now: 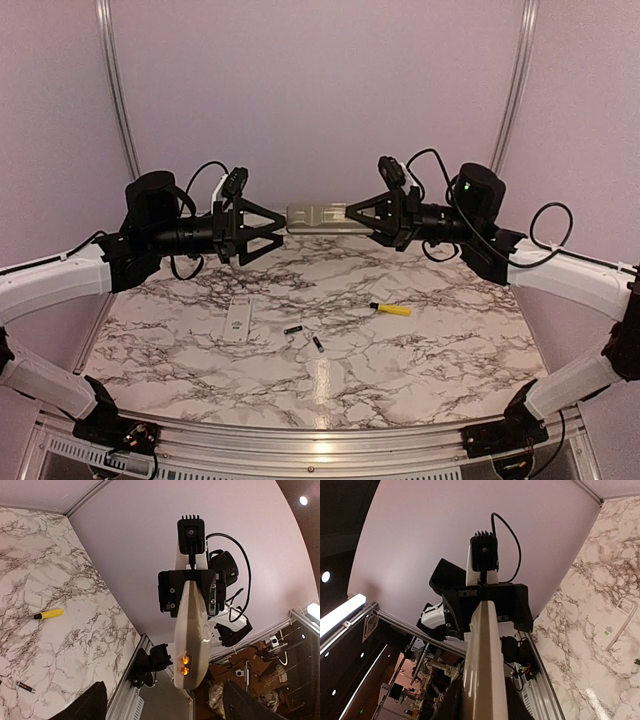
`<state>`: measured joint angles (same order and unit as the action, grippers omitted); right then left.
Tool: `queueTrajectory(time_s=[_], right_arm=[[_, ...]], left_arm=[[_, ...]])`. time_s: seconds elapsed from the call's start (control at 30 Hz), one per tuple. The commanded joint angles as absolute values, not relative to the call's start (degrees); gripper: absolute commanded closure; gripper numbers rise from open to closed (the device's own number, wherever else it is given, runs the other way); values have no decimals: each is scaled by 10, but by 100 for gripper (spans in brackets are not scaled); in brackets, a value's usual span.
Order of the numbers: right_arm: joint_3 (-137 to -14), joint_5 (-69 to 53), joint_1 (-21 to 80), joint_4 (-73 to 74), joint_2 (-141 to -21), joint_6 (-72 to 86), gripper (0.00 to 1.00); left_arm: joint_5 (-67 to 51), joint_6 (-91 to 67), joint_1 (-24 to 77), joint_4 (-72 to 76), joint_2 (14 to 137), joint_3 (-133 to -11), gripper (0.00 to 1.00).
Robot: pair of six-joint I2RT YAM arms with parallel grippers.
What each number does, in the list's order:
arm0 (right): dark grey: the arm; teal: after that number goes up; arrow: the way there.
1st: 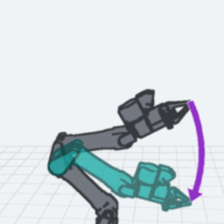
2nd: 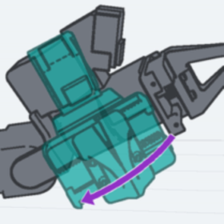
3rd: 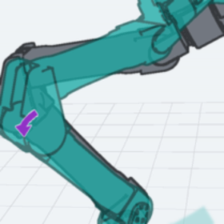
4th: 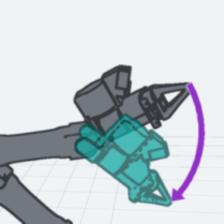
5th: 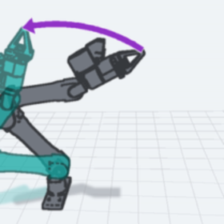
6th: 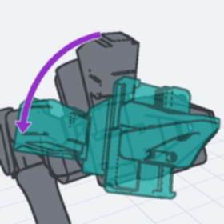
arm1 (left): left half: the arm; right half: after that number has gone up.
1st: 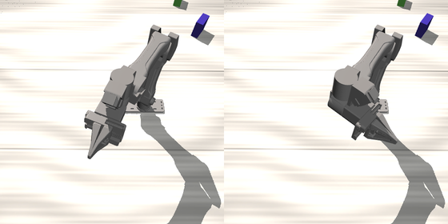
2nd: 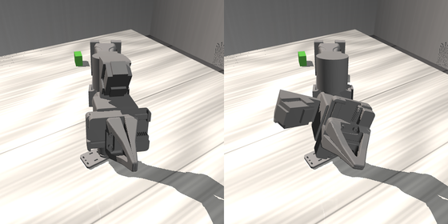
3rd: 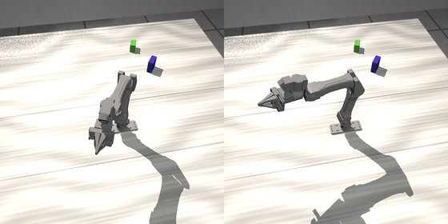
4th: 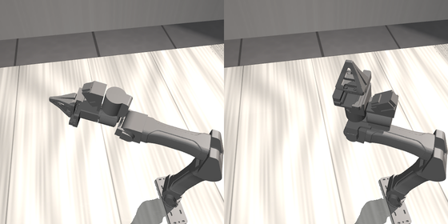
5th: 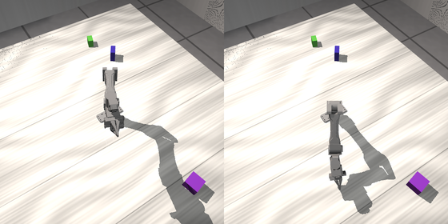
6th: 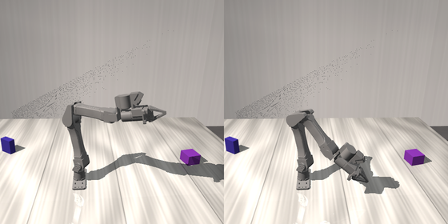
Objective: Unload the batteries from the remote control
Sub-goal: Pass from the right arm to the left
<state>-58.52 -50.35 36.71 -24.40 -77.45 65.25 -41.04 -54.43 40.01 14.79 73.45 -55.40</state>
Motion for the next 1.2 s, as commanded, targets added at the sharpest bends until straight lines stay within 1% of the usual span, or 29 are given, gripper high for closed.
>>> queueTrajectory(time_s=[0.0, 0.13, 0.2, 0.4, 0.67, 0.9, 0.97, 1.07, 1.1, 1.13, 1.17], right_arm=[[-598, -533, 370, -264, -786, 672, 100], [-605, -545, 371, -259, -795, 684, 100], [-610, -553, 371, -275, -802, 691, 100], [-634, -576, 371, -293, -829, 692, 100], [-647, -584, 372, -287, -840, 686, 100], [-664, -600, 372, -251, -843, 662, 100], [-668, -601, 372, -249, -846, 660, 100], [-669, -603, 372, -249, -849, 659, 100], [-669, -602, 372, -249, -849, 658, 100], [-669, -602, 372, -249, -850, 658, 100], [-669, -602, 372, -247, -850, 655, 100]], left_arm=[[-436, -583, 404, 253, 751, -554, 19], [-428, -586, 415, 260, 761, -562, 21], [-433, -589, 421, 266, 774, -571, 24], [-431, -600, 439, 264, 802, -595, 36], [-425, -594, 441, 253, 802, -602, 56], [-426, -589, 441, 250, 813, -606, 66], [-426, -590, 441, 252, 817, -608, 71], [-425, -590, 441, 253, 821, -611, 89], [-425, -590, 441, 252, 822, -612, 97], [-424, -590, 441, 251, 823, -612, 100], [-423, -591, 442, 251, 823, -611, 100]])
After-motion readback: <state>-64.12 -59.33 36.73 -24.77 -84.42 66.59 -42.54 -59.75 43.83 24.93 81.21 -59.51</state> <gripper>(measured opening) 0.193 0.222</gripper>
